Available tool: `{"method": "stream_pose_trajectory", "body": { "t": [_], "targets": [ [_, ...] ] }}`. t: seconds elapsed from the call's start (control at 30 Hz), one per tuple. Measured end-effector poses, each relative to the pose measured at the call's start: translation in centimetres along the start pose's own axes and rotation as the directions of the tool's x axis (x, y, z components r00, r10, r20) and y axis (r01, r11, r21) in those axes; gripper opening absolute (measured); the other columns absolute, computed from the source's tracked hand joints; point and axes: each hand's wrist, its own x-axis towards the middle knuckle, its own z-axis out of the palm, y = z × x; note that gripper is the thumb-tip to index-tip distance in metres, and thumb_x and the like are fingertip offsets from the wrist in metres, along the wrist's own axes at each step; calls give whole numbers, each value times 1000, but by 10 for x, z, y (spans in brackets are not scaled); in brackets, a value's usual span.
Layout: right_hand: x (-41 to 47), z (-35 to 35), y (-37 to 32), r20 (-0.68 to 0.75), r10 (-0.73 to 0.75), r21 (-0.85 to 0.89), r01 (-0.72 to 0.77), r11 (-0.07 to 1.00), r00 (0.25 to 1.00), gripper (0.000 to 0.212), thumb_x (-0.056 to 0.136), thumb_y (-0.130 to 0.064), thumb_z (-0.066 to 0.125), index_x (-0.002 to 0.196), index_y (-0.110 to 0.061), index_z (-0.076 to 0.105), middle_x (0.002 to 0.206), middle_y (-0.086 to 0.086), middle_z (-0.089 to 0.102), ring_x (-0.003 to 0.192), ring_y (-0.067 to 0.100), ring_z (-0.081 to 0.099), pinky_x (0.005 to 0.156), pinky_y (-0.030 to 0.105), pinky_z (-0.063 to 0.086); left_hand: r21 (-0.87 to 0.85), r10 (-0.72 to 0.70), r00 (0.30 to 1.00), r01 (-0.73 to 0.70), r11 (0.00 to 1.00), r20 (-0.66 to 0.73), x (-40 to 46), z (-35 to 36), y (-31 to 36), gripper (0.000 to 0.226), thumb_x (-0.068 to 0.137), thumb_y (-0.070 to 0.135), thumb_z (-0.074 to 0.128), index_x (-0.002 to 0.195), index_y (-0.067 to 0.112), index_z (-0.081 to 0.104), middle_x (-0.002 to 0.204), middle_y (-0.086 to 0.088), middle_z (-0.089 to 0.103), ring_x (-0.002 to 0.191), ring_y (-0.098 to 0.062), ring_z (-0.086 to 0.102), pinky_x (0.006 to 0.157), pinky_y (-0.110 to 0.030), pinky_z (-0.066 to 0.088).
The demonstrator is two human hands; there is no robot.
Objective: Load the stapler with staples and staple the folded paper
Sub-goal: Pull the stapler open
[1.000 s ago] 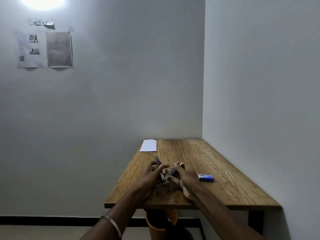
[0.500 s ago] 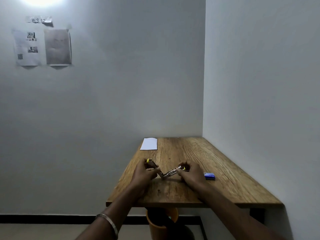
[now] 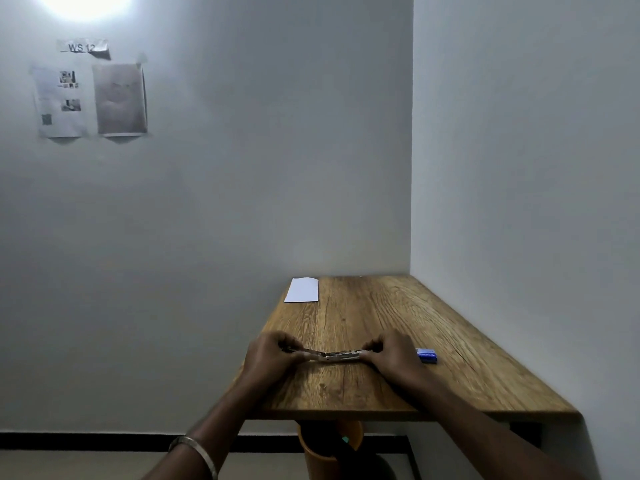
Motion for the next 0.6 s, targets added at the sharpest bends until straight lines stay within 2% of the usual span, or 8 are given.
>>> {"method": "stream_pose_trajectory", "body": {
  "t": [0.07,0.2,0.3,0.43,0.53,0.6],
  "targets": [
    [1,1,2,10,10,-16,-10,1000,1000,15,88,-20,72,101,-13,77,98,-1,74,88,6,64,78,20,51,13,-4,1000,4,1000,31,0,0,0,18,67,38,88,75,26,77,76,12,72,79,-3,64,64,-21,52],
    [5,5,5,-3,34,-44,-34,998,999,15,91,-19,68,103,-14,75,101,-1,73,79,1,58,68,15,42,64,6,993,-14,998,114,2,-1,-1,19,69,37,86,78,24,75,81,8,72,82,-5,64,66,-20,51],
    [6,6,8,0,56,-45,-55,997,998,16,91,-18,68,106,-15,75,105,-2,73,85,2,58,77,19,45,140,33,980,-61,988,194,4,-4,1,17,74,37,83,79,27,70,85,9,69,84,-5,62,67,-21,50],
    [6,7,8,26,56,-27,-55,998,998,16,91,-17,68,106,-17,75,107,-4,73,85,1,56,79,19,44,180,46,941,-112,977,335,8,-14,8,30,74,46,81,92,25,69,96,6,67,93,-11,62,80,-32,55],
    [5,7,9,4,54,4,-54,999,999,20,89,-16,70,109,-17,74,110,-5,72,86,0,56,81,17,44,185,230,934,-286,940,275,11,-8,24,18,84,37,75,96,25,70,99,10,67,95,-9,61,89,-35,56],
    [5,6,8,13,51,7,-51,999,999,18,88,-17,71,106,-19,75,108,-6,73,82,-2,56,75,13,43,173,354,894,-408,896,273,11,2,40,9,89,27,72,96,23,73,97,10,70,92,-7,62,88,-35,56]
  ]
}}
